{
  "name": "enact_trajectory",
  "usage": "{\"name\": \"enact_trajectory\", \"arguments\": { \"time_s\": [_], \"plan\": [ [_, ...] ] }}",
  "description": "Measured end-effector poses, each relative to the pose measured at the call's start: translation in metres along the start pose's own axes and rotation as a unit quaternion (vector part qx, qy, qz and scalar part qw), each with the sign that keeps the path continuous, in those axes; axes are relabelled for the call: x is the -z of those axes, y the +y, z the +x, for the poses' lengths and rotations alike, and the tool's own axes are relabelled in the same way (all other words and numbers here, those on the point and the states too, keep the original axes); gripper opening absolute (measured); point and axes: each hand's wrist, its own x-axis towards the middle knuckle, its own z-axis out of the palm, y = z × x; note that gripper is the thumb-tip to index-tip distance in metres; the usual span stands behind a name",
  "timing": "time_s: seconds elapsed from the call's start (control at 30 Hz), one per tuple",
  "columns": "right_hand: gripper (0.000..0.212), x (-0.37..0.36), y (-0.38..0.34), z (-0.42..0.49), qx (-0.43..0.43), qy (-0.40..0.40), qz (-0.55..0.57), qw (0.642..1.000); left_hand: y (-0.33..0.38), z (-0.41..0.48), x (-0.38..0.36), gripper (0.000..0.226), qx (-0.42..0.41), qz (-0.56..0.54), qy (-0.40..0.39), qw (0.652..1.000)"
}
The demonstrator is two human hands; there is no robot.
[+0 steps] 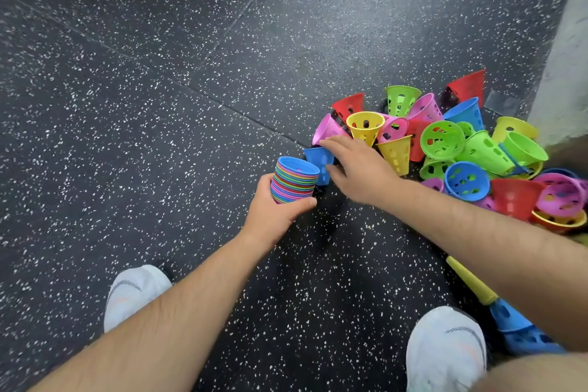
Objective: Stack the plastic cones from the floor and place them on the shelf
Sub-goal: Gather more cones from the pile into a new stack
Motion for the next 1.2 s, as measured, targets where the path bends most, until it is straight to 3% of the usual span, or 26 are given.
{"name": "enact_trajectory", "arguments": {
  "time_s": [0.07,0.2,0.4,0.53,0.63,0.8,0.97,1.03,1.1,1.2],
  "plan": [
    [0.050,-0.006,-0.001,0.002,-0.008,0.003,-0.001,1.000,0.001,-0.001,0.000,0.063,-0.003,0.000,-0.001,1.000],
    [0.026,-0.016,-0.006,-0.001,-0.058,0.033,0.060,0.996,-0.001,-0.002,0.000,0.061,-0.005,0.006,-0.004,1.000],
    [0.013,0.009,-0.006,-0.014,-0.071,-0.027,0.127,0.989,-0.004,-0.004,0.001,0.068,0.006,0.017,-0.002,1.000],
    [0.011,0.054,-0.001,-0.012,-0.065,0.068,0.146,0.985,-0.006,-0.003,0.000,0.067,0.018,0.021,-0.019,0.999],
    [0.012,0.070,-0.010,-0.010,-0.046,0.084,0.156,0.983,-0.005,0.000,-0.003,0.069,0.019,0.014,-0.030,0.999],
    [0.013,0.066,-0.028,-0.013,-0.027,0.055,0.179,0.982,-0.001,0.008,-0.006,0.072,0.002,0.018,-0.025,1.000],
    [0.032,0.044,-0.038,-0.018,-0.049,-0.109,0.232,0.965,0.003,0.012,-0.004,0.069,0.001,0.011,-0.028,1.000],
    [0.030,0.041,-0.035,-0.012,-0.060,-0.092,0.289,0.951,0.000,0.012,-0.001,0.070,0.007,0.014,-0.021,1.000],
    [0.032,0.041,-0.026,-0.005,-0.048,-0.044,0.245,0.967,-0.003,0.012,0.001,0.071,0.009,0.025,-0.012,1.000],
    [0.048,0.035,-0.012,0.002,0.023,-0.011,0.080,0.996,-0.005,0.013,0.002,0.071,0.012,0.034,-0.008,0.999]
  ]
}}
